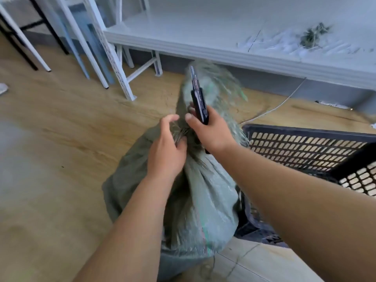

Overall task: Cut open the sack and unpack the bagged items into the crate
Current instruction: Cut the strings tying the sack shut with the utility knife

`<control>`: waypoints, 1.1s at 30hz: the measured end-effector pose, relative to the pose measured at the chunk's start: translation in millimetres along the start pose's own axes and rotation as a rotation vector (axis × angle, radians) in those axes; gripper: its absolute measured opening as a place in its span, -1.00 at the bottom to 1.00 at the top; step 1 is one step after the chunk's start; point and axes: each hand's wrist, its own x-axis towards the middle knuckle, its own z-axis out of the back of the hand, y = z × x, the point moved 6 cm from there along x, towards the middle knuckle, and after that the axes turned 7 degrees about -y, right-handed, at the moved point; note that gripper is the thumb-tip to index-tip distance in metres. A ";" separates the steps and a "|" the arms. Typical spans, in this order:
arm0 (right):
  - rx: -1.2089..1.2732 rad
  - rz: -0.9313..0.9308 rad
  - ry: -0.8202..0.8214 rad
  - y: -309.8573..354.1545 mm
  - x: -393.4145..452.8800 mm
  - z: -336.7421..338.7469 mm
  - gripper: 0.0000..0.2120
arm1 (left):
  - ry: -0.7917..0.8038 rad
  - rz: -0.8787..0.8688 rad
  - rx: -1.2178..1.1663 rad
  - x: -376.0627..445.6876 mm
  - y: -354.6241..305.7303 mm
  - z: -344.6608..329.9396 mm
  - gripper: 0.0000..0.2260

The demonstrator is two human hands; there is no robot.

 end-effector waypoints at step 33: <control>0.014 -0.194 0.007 -24.6 -3.4 -39.8 -0.80 | -0.108 -0.297 0.010 7.9 17.0 50.8 -0.79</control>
